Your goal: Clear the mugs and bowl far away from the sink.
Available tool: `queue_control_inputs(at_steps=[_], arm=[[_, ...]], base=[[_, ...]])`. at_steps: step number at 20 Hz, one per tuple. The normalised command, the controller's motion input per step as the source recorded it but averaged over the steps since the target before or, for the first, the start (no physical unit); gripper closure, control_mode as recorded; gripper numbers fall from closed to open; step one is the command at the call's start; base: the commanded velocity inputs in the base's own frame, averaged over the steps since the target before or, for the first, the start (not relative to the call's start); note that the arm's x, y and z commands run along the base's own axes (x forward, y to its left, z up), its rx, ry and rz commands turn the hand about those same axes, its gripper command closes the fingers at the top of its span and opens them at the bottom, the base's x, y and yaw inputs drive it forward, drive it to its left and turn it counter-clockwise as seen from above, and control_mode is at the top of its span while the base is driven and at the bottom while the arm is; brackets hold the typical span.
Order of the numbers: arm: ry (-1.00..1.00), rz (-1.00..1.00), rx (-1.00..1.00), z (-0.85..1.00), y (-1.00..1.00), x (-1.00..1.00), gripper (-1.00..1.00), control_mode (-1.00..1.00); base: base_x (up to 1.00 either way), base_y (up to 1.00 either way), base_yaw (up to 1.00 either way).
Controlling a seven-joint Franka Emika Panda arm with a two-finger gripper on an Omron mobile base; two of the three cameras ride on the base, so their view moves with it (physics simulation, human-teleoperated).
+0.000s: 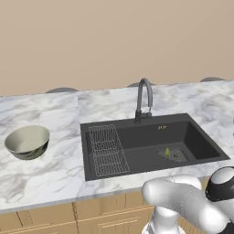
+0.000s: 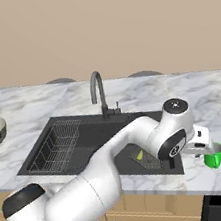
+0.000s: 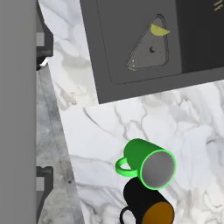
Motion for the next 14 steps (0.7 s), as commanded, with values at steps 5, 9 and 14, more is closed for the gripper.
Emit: queue_control_inputs(at_steps=[5,9,14], arm=[[0.14,-0.03,-0.03,-0.54,-0.96,0.50,-1.00,-1.00],[0.07,-0.02,-0.04,-0.41,-0.91,0.34,-1.00,-1.00],[0.02,-0.05,0.00,-0.23,-0.45,0.17,-1.00,-1.00]], base=[[0.00,0.00,0.00],[0.00,0.00,0.00],[0.00,0.00,0.00]])
